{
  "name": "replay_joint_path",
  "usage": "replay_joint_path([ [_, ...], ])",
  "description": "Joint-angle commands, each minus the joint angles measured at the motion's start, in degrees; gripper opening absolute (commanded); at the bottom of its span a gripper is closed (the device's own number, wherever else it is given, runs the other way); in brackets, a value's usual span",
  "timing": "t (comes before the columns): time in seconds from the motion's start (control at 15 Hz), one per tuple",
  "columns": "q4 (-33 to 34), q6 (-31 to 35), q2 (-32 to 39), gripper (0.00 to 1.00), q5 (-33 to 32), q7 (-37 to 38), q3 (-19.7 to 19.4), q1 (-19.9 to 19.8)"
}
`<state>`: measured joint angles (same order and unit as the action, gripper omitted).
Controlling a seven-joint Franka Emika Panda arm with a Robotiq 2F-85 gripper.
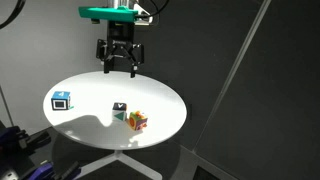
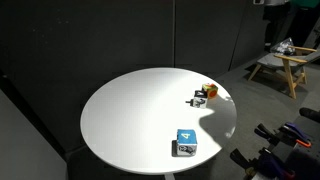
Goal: Pick up the block with the letter a on it and move it to the left side of the table
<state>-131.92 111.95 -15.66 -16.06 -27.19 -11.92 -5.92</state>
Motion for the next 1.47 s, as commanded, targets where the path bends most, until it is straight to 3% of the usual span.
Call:
replay_joint_path([
  [0.0,0.1,-0.1,0.0,1.00,0.1,-0.1,0.3,-0.3],
  [0.8,0.0,0.4,0.7,1.00,-0.2,5.3,2.5,0.2],
  [1.4,0.8,1.3,4.4,1.00,2.5,23.1,8.1,2.4],
])
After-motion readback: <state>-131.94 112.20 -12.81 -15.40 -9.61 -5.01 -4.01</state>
